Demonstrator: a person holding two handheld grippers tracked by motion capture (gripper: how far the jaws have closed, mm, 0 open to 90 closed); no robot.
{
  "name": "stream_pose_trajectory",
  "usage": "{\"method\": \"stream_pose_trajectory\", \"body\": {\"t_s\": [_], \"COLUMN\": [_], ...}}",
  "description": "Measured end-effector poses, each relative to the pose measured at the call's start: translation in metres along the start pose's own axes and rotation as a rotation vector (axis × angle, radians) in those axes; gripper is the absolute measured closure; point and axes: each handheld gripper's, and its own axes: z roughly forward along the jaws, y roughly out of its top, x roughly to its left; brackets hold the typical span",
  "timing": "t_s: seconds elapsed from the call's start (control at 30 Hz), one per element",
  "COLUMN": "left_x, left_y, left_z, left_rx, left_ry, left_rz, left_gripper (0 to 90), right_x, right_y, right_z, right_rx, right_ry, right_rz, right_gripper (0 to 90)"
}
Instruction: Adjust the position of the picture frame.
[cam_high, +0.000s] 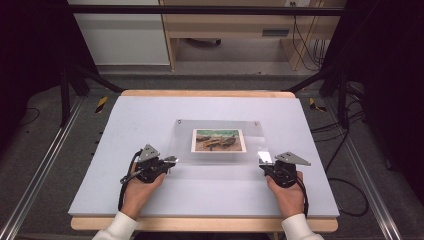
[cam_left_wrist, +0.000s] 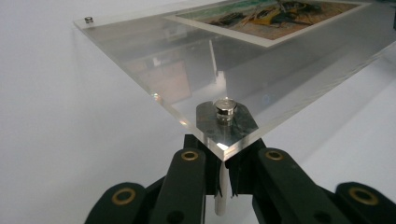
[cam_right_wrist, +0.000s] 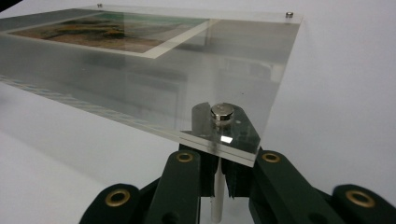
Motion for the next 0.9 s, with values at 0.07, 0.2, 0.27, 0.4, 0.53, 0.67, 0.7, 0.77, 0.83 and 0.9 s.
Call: {"method": "stream_pose_trajectory", "body": {"t_s": [0.07, 0.2, 0.27, 0.4, 0.53, 0.67, 0.7, 0.77, 0.83, 0.9], "left_x": [-0.0005, -0.0004, -0.0007, -0.0011, -0.0010, -0.0011, -0.0013, -0.0014, -0.0016, -0.0014], "left_y": [-0.0010, -0.0037, -0.0041, -0.0060, -0.0069, -0.0066, -0.0064, -0.0062, -0.0064, -0.0068], "left_z": [0.0010, 0.0026, 0.0028, 0.0043, 0.0048, 0.0048, 0.0046, 0.0044, 0.0045, 0.0051], "left_rx": [0.009, 0.022, 0.026, 0.039, 0.042, 0.044, 0.044, 0.044, 0.046, 0.047], "left_ry": [0.001, 0.003, 0.006, 0.010, 0.009, 0.009, 0.009, 0.007, 0.008, 0.007], "left_rz": [0.000, 0.008, 0.011, 0.018, 0.018, 0.018, 0.019, 0.019, 0.020, 0.020], "left_gripper": [83.8, 83.8, 83.8, 83.8, 83.8, 83.8, 83.8, 83.8, 83.8, 83.8], "right_x": [-0.0007, -0.0012, -0.0010, -0.0010, -0.0010, -0.0010, -0.0009, -0.0007, -0.0003, -0.0010], "right_y": [-0.0013, -0.0036, -0.0040, -0.0058, -0.0065, -0.0064, -0.0064, -0.0063, -0.0062, -0.0064], "right_z": [0.0005, 0.0021, 0.0023, 0.0031, 0.0035, 0.0034, 0.0033, 0.0031, 0.0028, 0.0031], "right_rx": [0.007, 0.028, 0.031, 0.044, 0.045, 0.045, 0.044, 0.045, 0.046, 0.046], "right_ry": [0.003, 0.002, 0.000, -0.001, -0.002, -0.003, -0.004, -0.007, -0.010, -0.006], "right_rz": [-0.001, -0.005, -0.007, -0.008, -0.010, -0.010, -0.011, -0.009, -0.006, -0.012], "right_gripper": [84.2, 83.9, 83.7, 83.7, 83.7, 83.7, 83.6, 83.6, 83.6, 83.6]}}
